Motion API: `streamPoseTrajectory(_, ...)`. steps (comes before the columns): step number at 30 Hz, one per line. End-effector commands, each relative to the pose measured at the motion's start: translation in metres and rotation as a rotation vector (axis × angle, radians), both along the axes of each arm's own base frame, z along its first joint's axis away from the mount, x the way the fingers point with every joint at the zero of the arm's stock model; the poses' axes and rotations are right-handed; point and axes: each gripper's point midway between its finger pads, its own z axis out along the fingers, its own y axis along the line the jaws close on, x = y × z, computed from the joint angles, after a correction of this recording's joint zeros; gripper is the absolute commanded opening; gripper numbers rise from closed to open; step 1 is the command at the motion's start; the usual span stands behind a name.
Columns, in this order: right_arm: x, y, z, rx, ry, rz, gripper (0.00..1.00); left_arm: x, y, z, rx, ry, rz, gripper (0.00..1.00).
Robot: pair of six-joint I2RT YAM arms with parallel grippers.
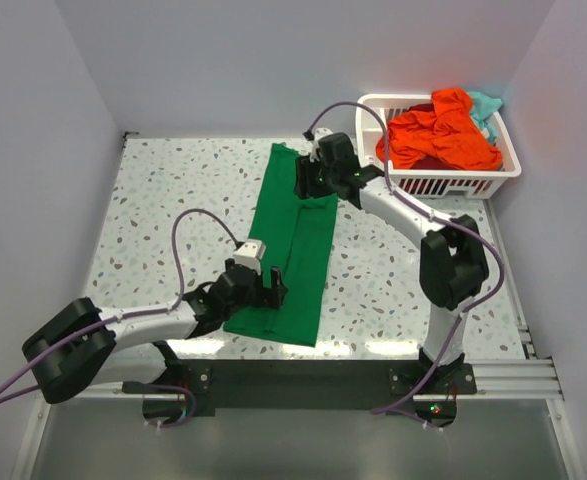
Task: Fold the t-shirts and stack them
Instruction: Fold the tshirt
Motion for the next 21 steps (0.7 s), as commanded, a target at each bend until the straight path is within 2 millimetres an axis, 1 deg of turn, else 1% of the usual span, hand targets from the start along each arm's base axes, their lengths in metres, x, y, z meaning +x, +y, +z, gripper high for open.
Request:
streamPoseTrajectory(1,-0.017,0.01,-0.03,0.037,0.05,0.014,0.53,-0.008,-0.009,0.002,-0.042,-0.007,-0.066,0.99)
streamPoseTrajectory(2,-0.018,0.011,-0.041,0.029,0.067,0.016,0.53,-0.01,-0.012,-0.001,-0.047,0.004,-0.082,0.99)
streamPoseTrajectory(4,-0.018,0.012,-0.054,0.02,0.095,0.013,0.53,-0.012,-0.016,-0.001,-0.07,0.007,-0.094,0.99)
streamPoseTrajectory(5,-0.019,0.012,-0.066,0.009,0.118,0.016,0.53,-0.014,-0.019,-0.004,-0.076,0.02,-0.107,0.99)
streamPoseTrajectory(8,-0.016,0.014,-0.077,0.004,0.138,0.012,0.53,-0.017,-0.021,-0.009,-0.097,0.038,-0.106,0.99)
streamPoseTrajectory(9,-0.016,0.014,-0.087,-0.005,0.153,0.012,0.53,-0.019,-0.019,-0.012,-0.096,0.046,-0.103,0.99)
streamPoseTrajectory(11,-0.014,0.014,-0.094,-0.017,0.161,0.004,0.53,-0.021,-0.018,-0.015,-0.108,0.056,-0.095,0.99)
streamPoseTrajectory(12,-0.012,0.011,-0.105,-0.038,0.172,-0.008,0.53,-0.021,-0.018,-0.016,-0.113,0.059,-0.093,0.99)
streamPoseTrajectory(13,-0.009,0.011,-0.108,-0.047,0.172,-0.014,0.53,-0.021,-0.02,-0.015,-0.125,0.06,-0.092,0.99)
streamPoseTrajectory(14,-0.007,0.01,-0.112,-0.06,0.176,-0.02,0.53,-0.024,-0.02,-0.018,-0.125,0.07,-0.097,0.99)
streamPoseTrajectory(15,-0.008,0.006,-0.126,-0.095,0.198,-0.03,0.52,-0.024,-0.021,-0.019,-0.13,0.074,-0.101,0.99)
streamPoseTrajectory(16,-0.004,0.006,-0.126,-0.1,0.194,-0.036,0.52,-0.024,-0.023,-0.018,-0.139,0.075,-0.104,0.99)
streamPoseTrajectory(17,-0.003,0.006,-0.13,-0.112,0.195,-0.043,0.52,-0.027,-0.025,-0.021,-0.139,0.086,-0.114,0.98)
streamPoseTrajectory(19,0.0,0.002,-0.139,-0.139,0.207,-0.058,0.52,-0.027,-0.029,-0.02,-0.154,0.087,-0.124,0.98)
streamPoseTrajectory(21,0.001,0.001,-0.145,-0.15,0.216,-0.061,0.52,-0.029,-0.032,-0.023,-0.158,0.099,-0.134,0.98)
